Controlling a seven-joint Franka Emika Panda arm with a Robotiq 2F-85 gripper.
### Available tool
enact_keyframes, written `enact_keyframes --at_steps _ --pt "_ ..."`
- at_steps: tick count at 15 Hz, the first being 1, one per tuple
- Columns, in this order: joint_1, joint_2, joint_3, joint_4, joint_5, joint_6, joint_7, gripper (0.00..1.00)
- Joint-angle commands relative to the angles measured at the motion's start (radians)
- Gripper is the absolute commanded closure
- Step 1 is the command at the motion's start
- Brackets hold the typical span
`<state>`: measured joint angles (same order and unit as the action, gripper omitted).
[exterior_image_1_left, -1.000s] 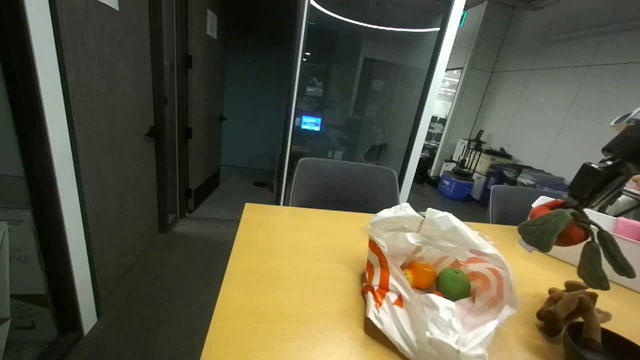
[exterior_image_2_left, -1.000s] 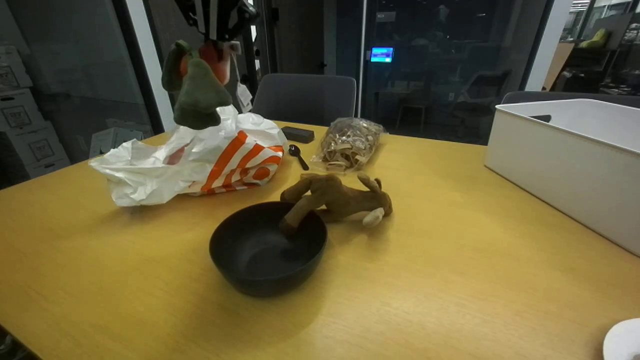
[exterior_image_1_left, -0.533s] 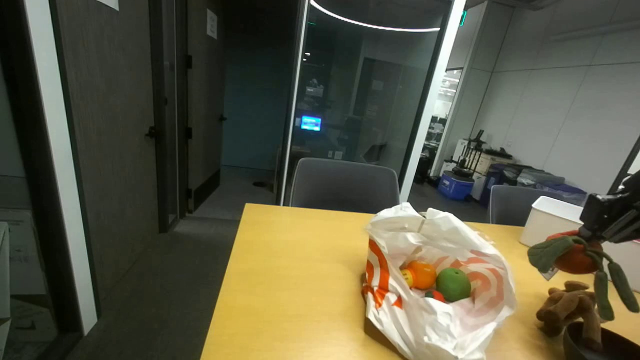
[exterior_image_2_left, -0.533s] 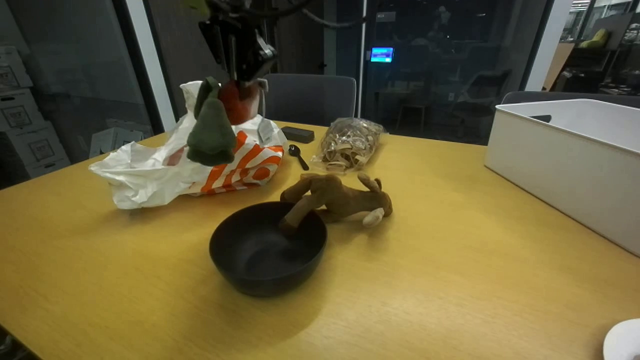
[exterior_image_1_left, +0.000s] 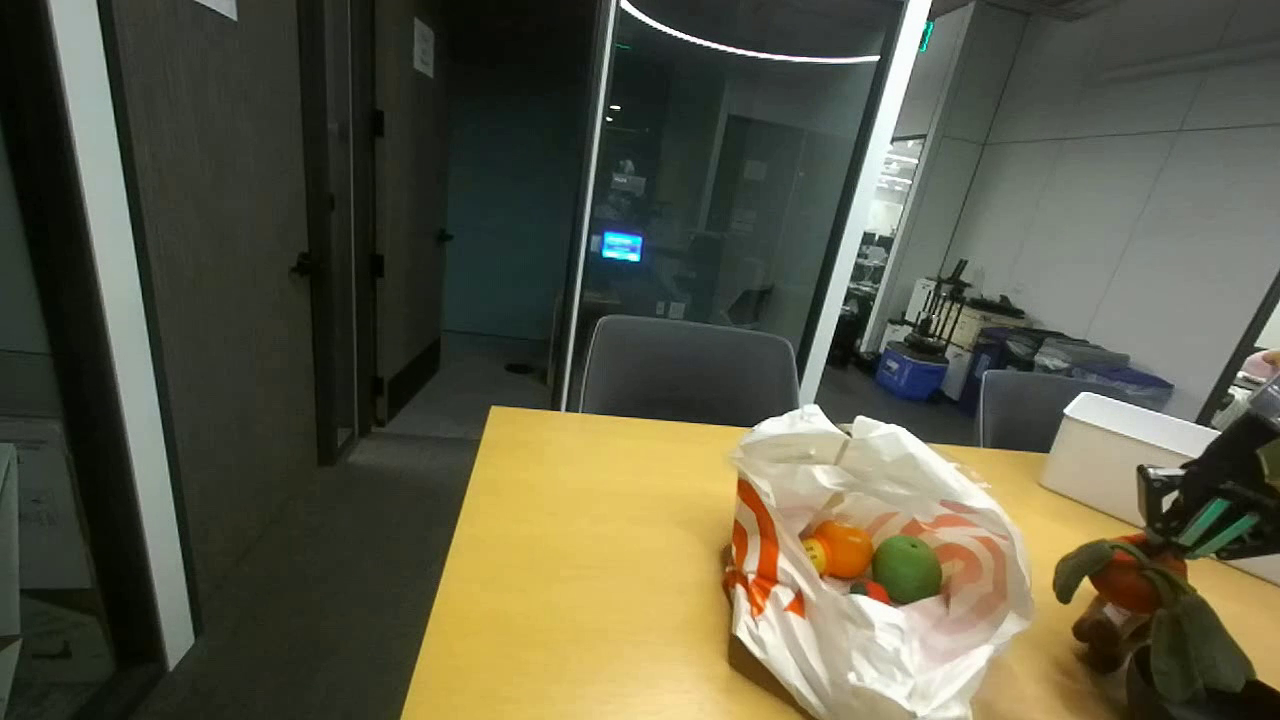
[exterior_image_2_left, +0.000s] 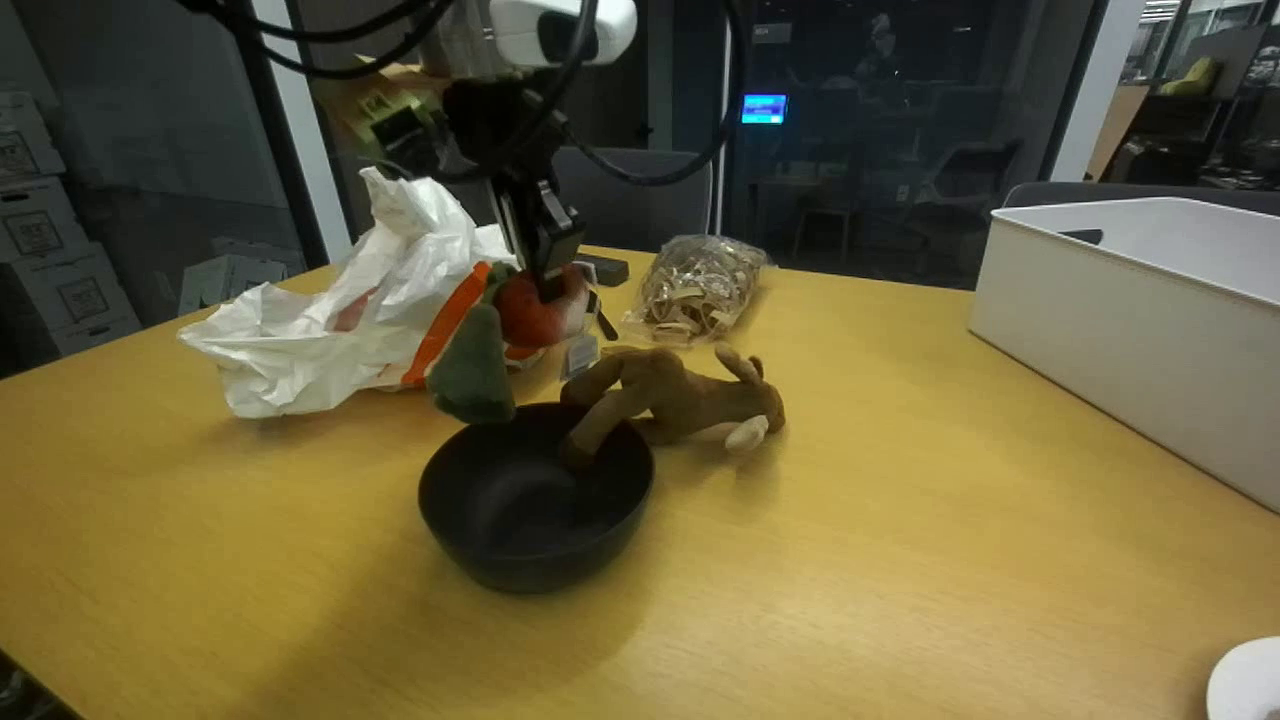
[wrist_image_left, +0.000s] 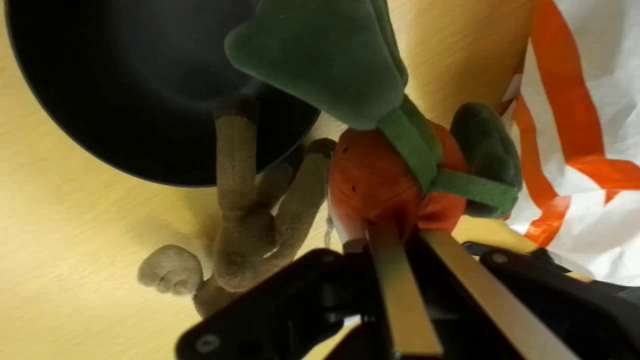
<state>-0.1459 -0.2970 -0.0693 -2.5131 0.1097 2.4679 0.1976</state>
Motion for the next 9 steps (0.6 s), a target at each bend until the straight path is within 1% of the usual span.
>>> enact_keyframes --at_steps 1,2,4,5,6,8,9 --pt "-0.097 0.034 0.098 -0.009 -0.182 0.066 0.271 0.95" --pt "-0.132 0.062 0.133 0.003 -0.238 0.075 0.350 0.95" --pt "-0.196 0.069 0.192 0.017 -0.334 0.054 0.504 0.95" --pt "-0.202 0.059 0.202 0.014 -0.360 0.042 0.583 0.95" --pt "-0.160 0.050 0.162 0.012 -0.373 0.036 0.654 0.95" --pt "-0.147 0.032 0.143 0.006 -0.349 0.053 0.727 0.95" --pt "-0.149 0.003 0.141 -0.022 -0.360 0.066 0.777 0.95"
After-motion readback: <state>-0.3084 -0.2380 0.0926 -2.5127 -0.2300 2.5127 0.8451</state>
